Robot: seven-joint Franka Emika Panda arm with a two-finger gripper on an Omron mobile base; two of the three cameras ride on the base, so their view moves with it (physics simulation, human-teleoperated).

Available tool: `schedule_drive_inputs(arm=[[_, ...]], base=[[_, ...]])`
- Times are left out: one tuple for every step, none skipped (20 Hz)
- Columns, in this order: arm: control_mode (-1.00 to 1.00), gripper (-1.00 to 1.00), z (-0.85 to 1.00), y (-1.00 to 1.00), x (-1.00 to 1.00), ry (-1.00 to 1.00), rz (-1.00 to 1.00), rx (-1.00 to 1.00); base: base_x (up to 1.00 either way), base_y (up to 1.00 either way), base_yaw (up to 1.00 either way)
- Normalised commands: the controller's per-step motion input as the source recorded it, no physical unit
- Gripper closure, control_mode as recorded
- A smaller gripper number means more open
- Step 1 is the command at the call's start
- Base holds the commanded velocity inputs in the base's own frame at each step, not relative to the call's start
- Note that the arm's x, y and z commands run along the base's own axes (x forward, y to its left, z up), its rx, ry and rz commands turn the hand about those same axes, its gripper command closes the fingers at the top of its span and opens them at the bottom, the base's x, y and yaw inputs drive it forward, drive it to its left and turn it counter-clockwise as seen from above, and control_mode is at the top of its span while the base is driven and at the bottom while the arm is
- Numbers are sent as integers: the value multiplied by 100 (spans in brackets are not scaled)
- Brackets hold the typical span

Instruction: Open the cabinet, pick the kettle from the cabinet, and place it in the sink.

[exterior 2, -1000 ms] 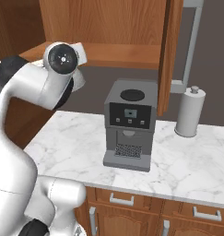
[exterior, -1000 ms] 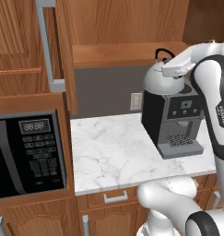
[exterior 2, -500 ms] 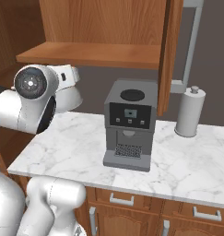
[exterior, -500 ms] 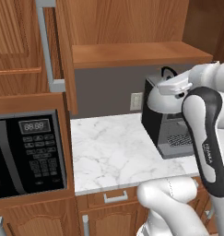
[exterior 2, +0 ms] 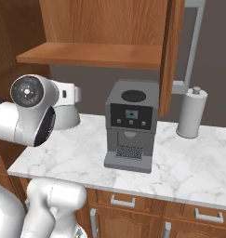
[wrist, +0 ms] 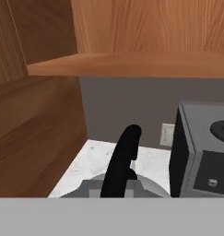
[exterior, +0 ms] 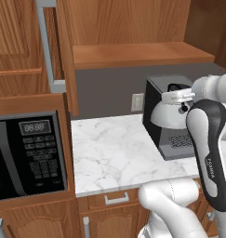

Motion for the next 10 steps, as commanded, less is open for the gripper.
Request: schedule_drive_inputs(arm=[[-100, 100, -38, -10, -17, 2, -4, 20], [-100, 100, -39, -3, -12, 6, -6, 17], [-100, 100, -40, 0, -8, 7, -8, 14], [-100, 100, -36, 0, -7, 2, -8, 13], [-100, 100, -34, 0, -8, 0, -8, 13], [-100, 100, -30, 0, -7, 0, -7, 11], [-100, 100, -28, 0, -8, 0, -8, 8], [-100, 100, -28, 0, -9, 0, -9, 6], [-100, 100, -26, 0, -8, 0, -9, 6], [-100, 100, -24, 0, -8, 0, -9, 6]], base=[[0, 0, 0], [0, 0, 0], [0, 0, 0], [0, 0, 0], [0, 0, 0], [0, 0, 0], [0, 0, 0], [0, 0, 0], [0, 0, 0], [0, 0, 0]])
